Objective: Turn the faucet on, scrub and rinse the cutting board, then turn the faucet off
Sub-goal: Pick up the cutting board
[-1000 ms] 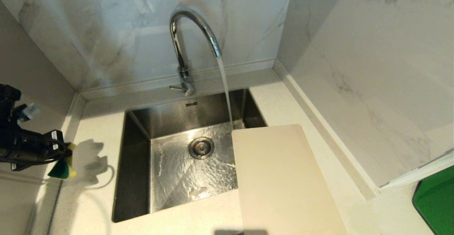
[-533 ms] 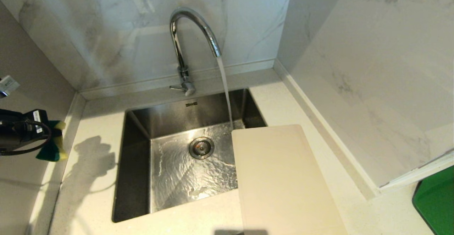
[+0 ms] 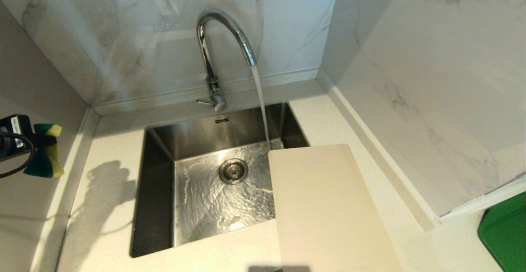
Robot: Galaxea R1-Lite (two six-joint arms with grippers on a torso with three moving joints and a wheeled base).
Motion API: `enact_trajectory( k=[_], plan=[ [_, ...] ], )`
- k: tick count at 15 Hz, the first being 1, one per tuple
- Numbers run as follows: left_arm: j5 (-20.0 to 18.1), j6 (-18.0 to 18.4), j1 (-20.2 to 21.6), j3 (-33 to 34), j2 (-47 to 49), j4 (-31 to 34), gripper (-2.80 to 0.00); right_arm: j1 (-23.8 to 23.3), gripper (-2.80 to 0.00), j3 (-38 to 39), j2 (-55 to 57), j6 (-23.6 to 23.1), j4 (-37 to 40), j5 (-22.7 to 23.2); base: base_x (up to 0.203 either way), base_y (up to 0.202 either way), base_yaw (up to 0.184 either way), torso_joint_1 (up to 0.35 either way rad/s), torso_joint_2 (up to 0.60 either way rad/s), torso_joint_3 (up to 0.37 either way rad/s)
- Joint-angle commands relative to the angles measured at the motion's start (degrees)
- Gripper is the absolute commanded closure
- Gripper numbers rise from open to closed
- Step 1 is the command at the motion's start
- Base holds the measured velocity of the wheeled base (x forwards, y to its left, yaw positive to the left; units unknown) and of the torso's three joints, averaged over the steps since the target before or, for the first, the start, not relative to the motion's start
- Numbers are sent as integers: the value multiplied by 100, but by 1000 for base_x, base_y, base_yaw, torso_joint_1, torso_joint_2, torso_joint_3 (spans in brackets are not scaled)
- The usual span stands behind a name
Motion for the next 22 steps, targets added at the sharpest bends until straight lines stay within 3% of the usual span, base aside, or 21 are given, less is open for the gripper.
enact_trajectory(
  k=[1, 15, 22],
  plan=[
    [-11, 14, -24, 2, -250, 3, 0, 9, 0, 0, -2, 2, -1, 1, 0, 0, 0, 0, 0, 0],
    [-179, 147, -271, 152, -713, 20, 0, 3, 0, 0, -2, 2, -1, 1, 0, 0, 0, 0, 0, 0],
    [-436, 202, -288, 1120, -1802, 4, 0, 1, 0, 0, -2, 2, -1, 1, 0, 0, 0, 0, 0, 0]
  ],
)
